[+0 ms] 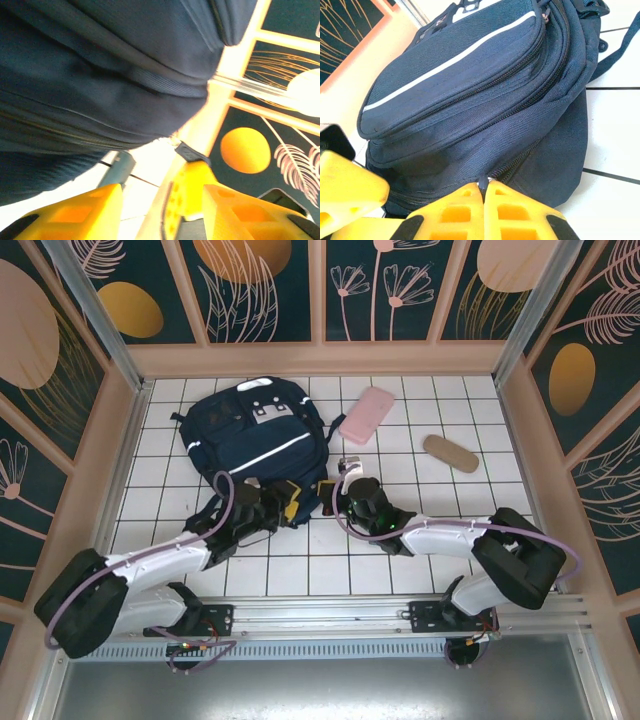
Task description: Pack the student bag
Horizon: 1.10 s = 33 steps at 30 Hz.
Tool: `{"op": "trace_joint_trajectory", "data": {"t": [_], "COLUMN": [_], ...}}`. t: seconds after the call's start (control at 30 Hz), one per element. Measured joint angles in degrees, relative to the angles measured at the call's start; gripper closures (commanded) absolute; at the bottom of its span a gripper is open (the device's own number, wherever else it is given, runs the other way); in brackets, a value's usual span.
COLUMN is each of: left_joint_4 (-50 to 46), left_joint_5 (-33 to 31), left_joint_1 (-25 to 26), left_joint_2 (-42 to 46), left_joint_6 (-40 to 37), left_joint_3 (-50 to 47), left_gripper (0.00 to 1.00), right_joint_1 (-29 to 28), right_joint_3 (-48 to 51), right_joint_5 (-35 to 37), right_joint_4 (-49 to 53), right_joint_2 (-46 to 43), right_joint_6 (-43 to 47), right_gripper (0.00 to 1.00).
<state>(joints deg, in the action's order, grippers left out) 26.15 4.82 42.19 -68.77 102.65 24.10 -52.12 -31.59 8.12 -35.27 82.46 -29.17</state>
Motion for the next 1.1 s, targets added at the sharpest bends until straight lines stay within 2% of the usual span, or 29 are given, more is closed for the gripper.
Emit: {"op": "trace_joint_trajectory", "data": {"t": [0.27, 0.47, 0.63, 0.67, 0.73, 0.77, 0.8, 0.83, 1.0, 1.1], "left_joint_4": [2.3, 2.7, 4.4, 4.8, 5.4, 5.8, 6.1, 6.6, 6.6, 4.9], "left_joint_5": [-2.7, -3.0, -4.1, -4.4, -4.9, -5.0, -5.3, -5.4, -5.2, -5.2], "left_joint_1": [1.7, 2.4, 2.5, 2.5, 2.5, 2.4, 2.4, 2.3, 1.8, 1.2], "left_joint_2": [-6.8, -12.1, -15.3, -15.8, -16.5, -16.8, -17.1, -17.2, -16.8, -13.3], "left_joint_6": [4.6, 7.9, 9.9, 10.2, 10.9, 11.1, 11.5, 11.9, 12.1, 11.8], "left_joint_3": [4.3, 4.7, 5.0, 5.0, 5.0, 5.0, 5.1, 5.2, 5.2, 3.9], "left_gripper": [0.52, 0.44, 0.44, 0.45, 0.60, 0.70, 0.87, 0.99, 1.00, 1.00], "right_joint_1": [-0.2, -0.2, -0.2, -0.2, -0.2, -0.2, -0.2, -0.3, -0.4, -0.2], "right_joint_3": [1.2, 1.4, 2.0, 2.1, 2.4, 2.5, 2.7, 2.9, 3.6, 3.6], "right_joint_5": [0.0, -0.3, -1.0, -1.1, -1.1, -1.1, -1.2, -1.2, -1.1, -1.3], "right_joint_4": [-2.3, -3.0, -3.1, -3.1, -3.2, -3.3, -3.4, -3.4, -3.6, -4.7], "right_joint_2": [0.0, 0.0, 0.0, 0.0, 0.0, 0.0, 0.0, 0.0, 0.0, 0.0], "right_joint_6": [0.4, 0.8, 0.8, 0.8, 0.8, 0.8, 0.8, 0.8, 1.4, 2.1], "right_gripper": [1.00, 1.00, 1.00, 1.00, 1.00, 1.00, 1.00, 1.00, 1.00, 1.00]}}
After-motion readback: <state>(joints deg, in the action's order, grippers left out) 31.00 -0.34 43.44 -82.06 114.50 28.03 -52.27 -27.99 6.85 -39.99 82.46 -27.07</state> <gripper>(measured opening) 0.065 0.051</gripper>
